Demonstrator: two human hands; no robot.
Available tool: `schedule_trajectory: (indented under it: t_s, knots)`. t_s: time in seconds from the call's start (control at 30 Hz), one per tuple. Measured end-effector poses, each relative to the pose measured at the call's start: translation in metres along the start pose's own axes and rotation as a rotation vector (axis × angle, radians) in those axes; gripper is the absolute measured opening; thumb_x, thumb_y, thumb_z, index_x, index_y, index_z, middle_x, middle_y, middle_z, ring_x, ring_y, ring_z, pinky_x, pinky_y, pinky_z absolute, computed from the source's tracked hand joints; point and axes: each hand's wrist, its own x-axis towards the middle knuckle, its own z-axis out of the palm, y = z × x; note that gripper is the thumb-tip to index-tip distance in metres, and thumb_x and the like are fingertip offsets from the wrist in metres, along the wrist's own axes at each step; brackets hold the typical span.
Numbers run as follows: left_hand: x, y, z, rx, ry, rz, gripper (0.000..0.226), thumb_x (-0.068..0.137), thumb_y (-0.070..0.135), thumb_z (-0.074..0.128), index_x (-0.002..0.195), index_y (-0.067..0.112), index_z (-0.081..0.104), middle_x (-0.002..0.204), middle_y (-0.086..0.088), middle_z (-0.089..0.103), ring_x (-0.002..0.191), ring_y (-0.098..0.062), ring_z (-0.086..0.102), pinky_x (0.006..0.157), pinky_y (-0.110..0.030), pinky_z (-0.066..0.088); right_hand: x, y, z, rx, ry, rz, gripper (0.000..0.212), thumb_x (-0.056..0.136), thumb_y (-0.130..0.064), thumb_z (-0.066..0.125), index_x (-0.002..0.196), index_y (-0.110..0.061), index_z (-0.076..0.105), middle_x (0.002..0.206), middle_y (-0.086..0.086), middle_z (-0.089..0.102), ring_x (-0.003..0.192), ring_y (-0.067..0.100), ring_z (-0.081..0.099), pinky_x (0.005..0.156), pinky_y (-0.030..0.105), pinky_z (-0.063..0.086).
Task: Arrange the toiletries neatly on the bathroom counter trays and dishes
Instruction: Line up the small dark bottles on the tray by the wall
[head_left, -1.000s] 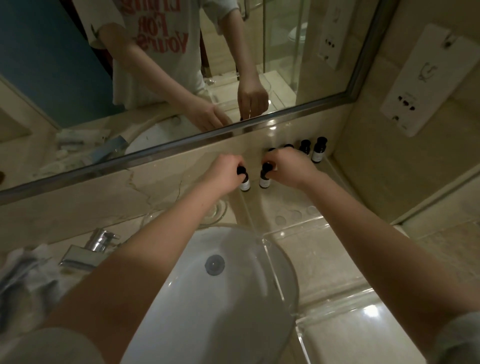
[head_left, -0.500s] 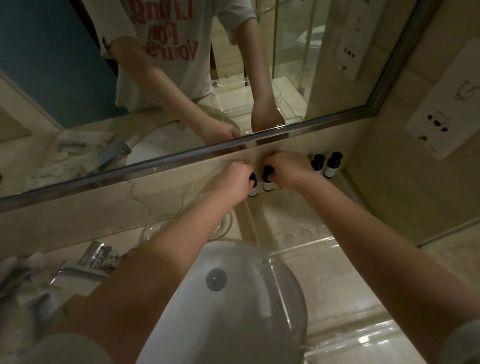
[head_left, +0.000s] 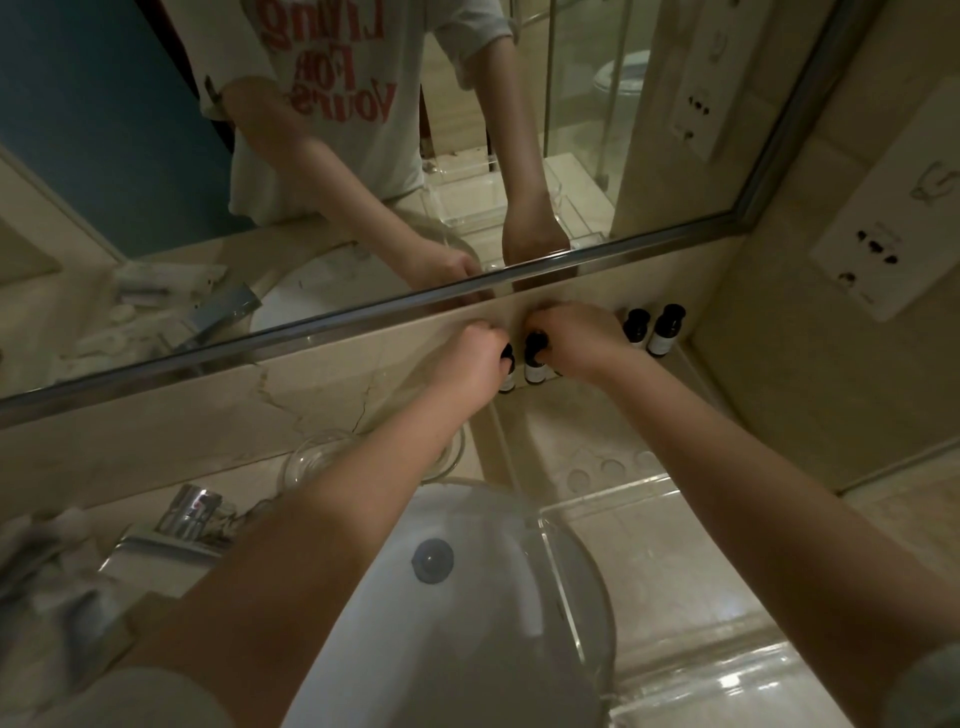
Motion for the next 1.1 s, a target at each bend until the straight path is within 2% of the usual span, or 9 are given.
schedule_trajectory:
  t_s: [0.2, 0.3, 0.4, 0.53, 0.6, 0.73, 0.83, 1.0, 1.1]
  knots:
    - [-0.003, 0.001, -0.004, 0.018, -0.008, -0.009, 0.024, 0.09, 0.019, 0.057, 0.103, 0.001, 0.063, 0.108, -0.018, 0.059, 0.099, -0.033, 0.057, 0.083, -0.038, 0.05, -0.006, -0.001, -0.003, 0.014, 0.007, -0.012, 0.022, 0.087, -0.024, 0.057, 0.109, -0.02, 0.06, 0.109, 0.006, 0.063, 0.097, 0.027, 0.06, 0.065, 0.03, 0.04]
    - [-0.006, 0.002, -0.008, 0.035, -0.009, -0.016, 0.024, 0.09, 0.02, 0.056, 0.104, 0.001, 0.062, 0.109, -0.018, 0.058, 0.1, -0.033, 0.057, 0.084, -0.038, 0.05, -0.012, -0.001, -0.004, 0.027, 0.045, -0.021, 0.021, 0.086, -0.023, 0.056, 0.106, -0.019, 0.06, 0.109, 0.005, 0.063, 0.095, 0.027, 0.06, 0.064, 0.03, 0.039]
    - [-0.011, 0.001, -0.012, 0.042, -0.001, -0.014, 0.027, 0.089, 0.021, 0.057, 0.107, 0.002, 0.062, 0.11, -0.018, 0.057, 0.102, -0.033, 0.057, 0.086, -0.041, 0.049, -0.021, -0.002, -0.004, 0.024, 0.109, -0.032, 0.027, 0.086, -0.02, 0.055, 0.113, -0.015, 0.056, 0.11, 0.008, 0.06, 0.093, 0.029, 0.059, 0.064, 0.032, 0.043]
    - [-0.025, 0.0, -0.022, 0.077, 0.03, -0.023, 0.033, 0.089, 0.025, 0.056, 0.117, 0.006, 0.059, 0.113, -0.014, 0.057, 0.103, -0.031, 0.057, 0.085, -0.04, 0.05, -0.039, -0.005, -0.007, 0.0, 0.187, -0.005, 0.028, 0.086, -0.02, 0.056, 0.113, -0.012, 0.057, 0.102, 0.008, 0.058, 0.083, 0.029, 0.059, 0.059, 0.031, 0.042]
    - [-0.037, 0.001, -0.029, 0.105, 0.046, -0.026, 0.035, 0.09, 0.028, 0.055, 0.118, 0.009, 0.058, 0.115, -0.012, 0.057, 0.104, -0.031, 0.057, 0.081, -0.038, 0.048, -0.051, -0.009, -0.01, 0.011, 0.217, 0.014, 0.027, 0.086, -0.022, 0.057, 0.111, -0.014, 0.058, 0.098, 0.007, 0.059, 0.081, 0.028, 0.059, 0.06, 0.034, 0.049]
    - [-0.07, 0.003, -0.046, 0.116, 0.057, -0.034, 0.041, 0.09, 0.032, 0.053, 0.124, 0.009, 0.054, 0.119, -0.013, 0.056, 0.108, -0.031, 0.055, 0.087, -0.039, 0.049, -0.082, -0.022, -0.02, 0.037, 0.235, 0.04, 0.037, 0.086, -0.027, 0.057, 0.121, -0.017, 0.054, 0.106, 0.006, 0.061, 0.092, 0.026, 0.059, 0.068, 0.036, 0.053]
    - [-0.103, 0.005, -0.058, 0.127, 0.094, -0.051, 0.039, 0.091, 0.032, 0.051, 0.122, 0.009, 0.054, 0.119, -0.012, 0.056, 0.11, -0.03, 0.054, 0.086, -0.039, 0.046, -0.107, -0.036, -0.028, 0.038, 0.254, 0.042, 0.041, 0.087, -0.031, 0.057, 0.126, -0.017, 0.052, 0.115, 0.006, 0.06, 0.103, 0.026, 0.057, 0.073, 0.037, 0.052]
    - [-0.159, -0.002, -0.071, 0.179, 0.118, -0.087, 0.044, 0.089, 0.039, 0.05, 0.122, 0.01, 0.054, 0.121, -0.011, 0.056, 0.112, -0.03, 0.052, 0.088, -0.039, 0.044, -0.15, -0.074, -0.036, -0.01, 0.298, 0.037, 0.04, 0.089, -0.033, 0.052, 0.125, -0.017, 0.053, 0.114, 0.005, 0.062, 0.101, 0.025, 0.057, 0.073, 0.037, 0.052]
    - [-0.191, -0.012, -0.077, 0.171, 0.14, -0.105, 0.044, 0.089, 0.041, 0.05, 0.118, 0.009, 0.055, 0.121, -0.012, 0.056, 0.113, -0.031, 0.05, 0.088, -0.038, 0.044, -0.172, -0.101, -0.033, -0.032, 0.303, 0.007, 0.041, 0.089, -0.036, 0.051, 0.126, -0.018, 0.053, 0.121, 0.004, 0.06, 0.107, 0.025, 0.056, 0.08, 0.037, 0.051]
